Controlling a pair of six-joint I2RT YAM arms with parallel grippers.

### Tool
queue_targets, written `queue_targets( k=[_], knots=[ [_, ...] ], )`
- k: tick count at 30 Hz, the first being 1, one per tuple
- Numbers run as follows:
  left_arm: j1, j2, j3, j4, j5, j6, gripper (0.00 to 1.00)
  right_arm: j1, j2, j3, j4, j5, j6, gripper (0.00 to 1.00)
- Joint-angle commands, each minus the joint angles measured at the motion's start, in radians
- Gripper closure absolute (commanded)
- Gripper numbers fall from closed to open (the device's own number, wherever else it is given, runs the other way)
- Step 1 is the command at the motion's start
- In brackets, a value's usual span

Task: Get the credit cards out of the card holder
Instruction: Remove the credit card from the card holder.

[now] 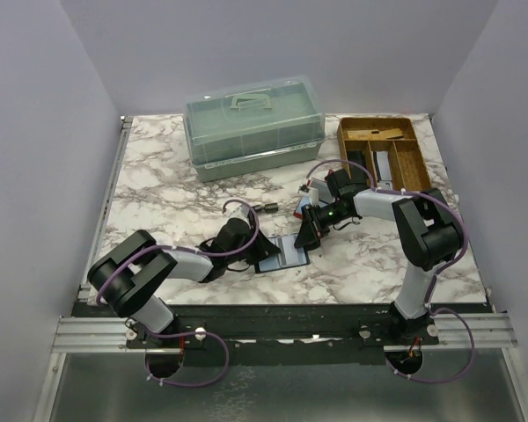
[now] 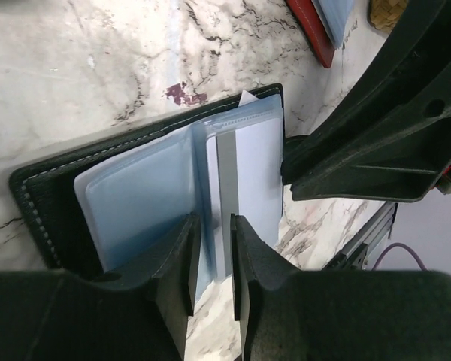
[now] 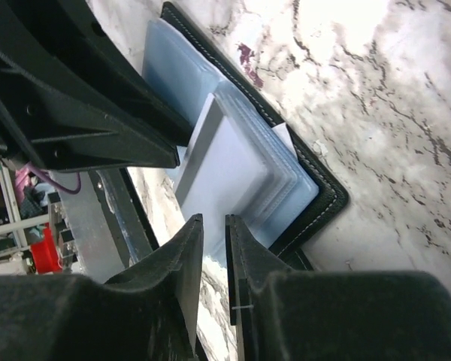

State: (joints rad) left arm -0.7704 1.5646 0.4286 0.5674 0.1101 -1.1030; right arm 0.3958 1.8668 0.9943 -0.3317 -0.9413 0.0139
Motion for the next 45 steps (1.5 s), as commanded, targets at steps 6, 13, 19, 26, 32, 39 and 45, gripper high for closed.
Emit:
queue_targets(
  k=[6, 13, 19, 26, 32, 39, 45],
  knots=[
    [0.014, -0.074, -0.011, -0.089, -0.002, 0.014, 0.67, -0.008, 0.004, -0.013, 0.011, -0.14, 0.026, 0.7],
    [0.014, -0.086, 0.01, -0.087, 0.018, 0.018, 0.69, -0.008, 0.018, -0.025, 0.026, 0.015, 0.071, 0.69],
    [0.012, -0.045, 0.04, -0.083, 0.028, 0.026, 0.73, -0.009, -0.011, -0.029, 0.029, 0.111, 0.072, 0.64],
    [0.013, 0.017, 0.051, -0.054, 0.05, 0.016, 0.74, -0.009, 0.034, -0.02, 0.014, 0.025, 0.07, 0.65],
    [0.012, 0.04, 0.052, -0.033, 0.062, 0.009, 0.74, -0.009, 0.05, -0.027, 0.031, -0.121, 0.092, 0.7],
    [0.013, 0.036, 0.038, -0.021, 0.067, 0.001, 0.9, -0.009, 0.075, -0.027, 0.061, -0.232, 0.126, 0.69],
    [0.014, 0.022, 0.017, -0.014, 0.069, -0.014, 0.89, -0.009, 0.058, -0.042, 0.105, -0.211, 0.167, 0.67]
  ],
)
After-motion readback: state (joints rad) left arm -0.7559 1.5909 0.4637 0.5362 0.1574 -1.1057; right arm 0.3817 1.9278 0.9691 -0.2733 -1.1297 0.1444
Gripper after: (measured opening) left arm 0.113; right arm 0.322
